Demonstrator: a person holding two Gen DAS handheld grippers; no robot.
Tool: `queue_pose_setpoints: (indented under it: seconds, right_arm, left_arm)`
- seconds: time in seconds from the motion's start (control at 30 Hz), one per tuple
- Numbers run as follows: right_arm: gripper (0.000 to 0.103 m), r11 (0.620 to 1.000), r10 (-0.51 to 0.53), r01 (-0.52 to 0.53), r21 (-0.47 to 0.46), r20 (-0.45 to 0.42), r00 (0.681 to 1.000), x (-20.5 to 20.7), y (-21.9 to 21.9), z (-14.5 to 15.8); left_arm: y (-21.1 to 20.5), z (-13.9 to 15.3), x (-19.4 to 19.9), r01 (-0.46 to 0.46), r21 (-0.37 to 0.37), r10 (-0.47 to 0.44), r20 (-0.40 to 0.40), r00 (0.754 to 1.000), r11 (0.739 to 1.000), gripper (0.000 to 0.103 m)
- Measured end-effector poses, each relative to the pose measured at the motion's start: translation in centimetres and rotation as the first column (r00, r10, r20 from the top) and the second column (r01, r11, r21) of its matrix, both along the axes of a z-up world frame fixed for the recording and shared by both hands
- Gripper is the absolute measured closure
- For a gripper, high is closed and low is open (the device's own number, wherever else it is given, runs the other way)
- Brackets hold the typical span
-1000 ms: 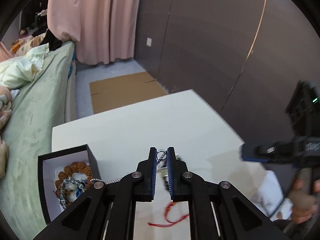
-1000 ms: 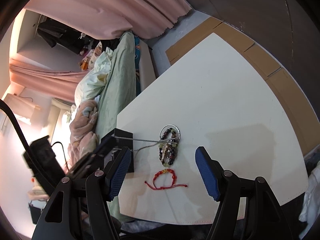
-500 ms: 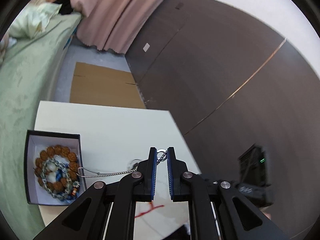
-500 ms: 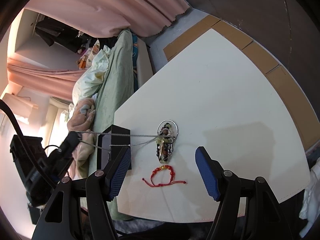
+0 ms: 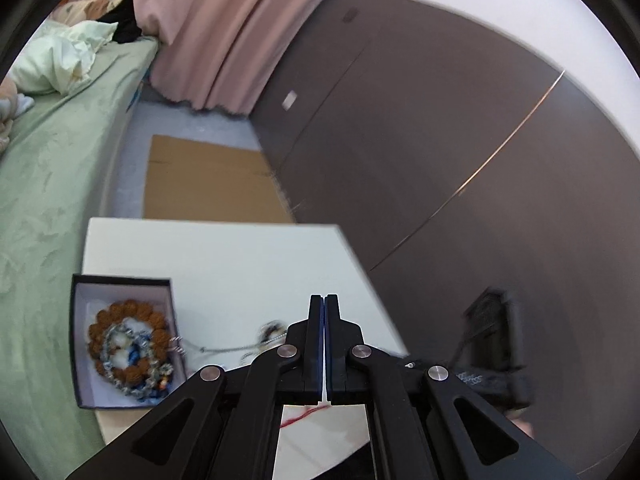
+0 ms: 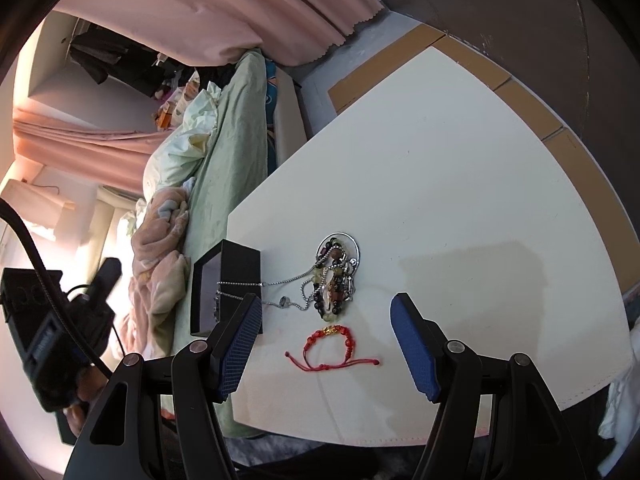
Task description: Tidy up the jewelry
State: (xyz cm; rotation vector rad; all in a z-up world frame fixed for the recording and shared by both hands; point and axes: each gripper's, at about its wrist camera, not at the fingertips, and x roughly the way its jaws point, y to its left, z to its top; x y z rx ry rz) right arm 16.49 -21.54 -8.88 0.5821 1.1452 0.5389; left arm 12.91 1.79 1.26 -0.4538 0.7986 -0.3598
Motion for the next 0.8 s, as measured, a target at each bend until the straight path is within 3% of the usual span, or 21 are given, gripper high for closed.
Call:
queue_pose_setpoints:
  seconds: [0.13,0.2,0.27,0.3,0.47,0.53,0.6,0.8]
  right_arm:
    - [0.035,1.0,-0.003,0.003,0.001,0.0,1.0,0.0,-0.1,0.0]
    - [0.035,1.0,-0.005,0.005,0.001,0.0,1.0,0.2,-0.2,0.0]
    - [0.035,1.0,-0.006,0.006,0.001,0.0,1.0,0.2,-0.2,0.0]
    - [0.035,1.0,-0.006,0.006,0.001,0.0,1.0,0.2,-0.2,0.0]
    - [0.035,1.0,-0.005,0.005,0.009,0.004,1.0,0.2,-0.5,0.0]
    - [0.035,1.0,-0.013,0.012,0.013,0.005,1.0,0.2,-0.8,0.0]
    - [0.035,1.0,-0.025,0.025,0.018,0.003,1.0,0.2,-1.3,0.0]
    - [0.035,0.998,-0.049,0.049,0.026,0.004,0.999,0.5,-2.3,0.2]
  left_arm:
    - [-1.2,-2.0,0.5,0.046,0.064,-0.041,-0.083,0.996,0.997,0.1]
    - [-1.9,-2.9,0.6,0.06,0.119,-0.045,-0.121,0.992,0.991,0.084]
    - [-2.1,-3.7,0.4,0.057,0.146,-0.038,-0.128,0.991,0.988,0.043]
    - [-2.1,-3.9,0.3,0.049,0.159,-0.03,-0.125,0.992,0.986,0.039]
    - [-3.0,-5.0,0.4,0.037,0.287,-0.003,-0.118,0.993,0.957,0.038]
    - [-3.8,-5.7,0.3,0.045,0.371,-0.001,-0.12,0.993,0.927,0.038]
    - [-5.2,-6.7,0.5,0.07,0.499,-0.013,-0.118,0.993,0.864,0.039]
    - [-7.8,-9.4,1.3,0.137,0.667,-0.065,-0.133,0.989,0.733,0.041]
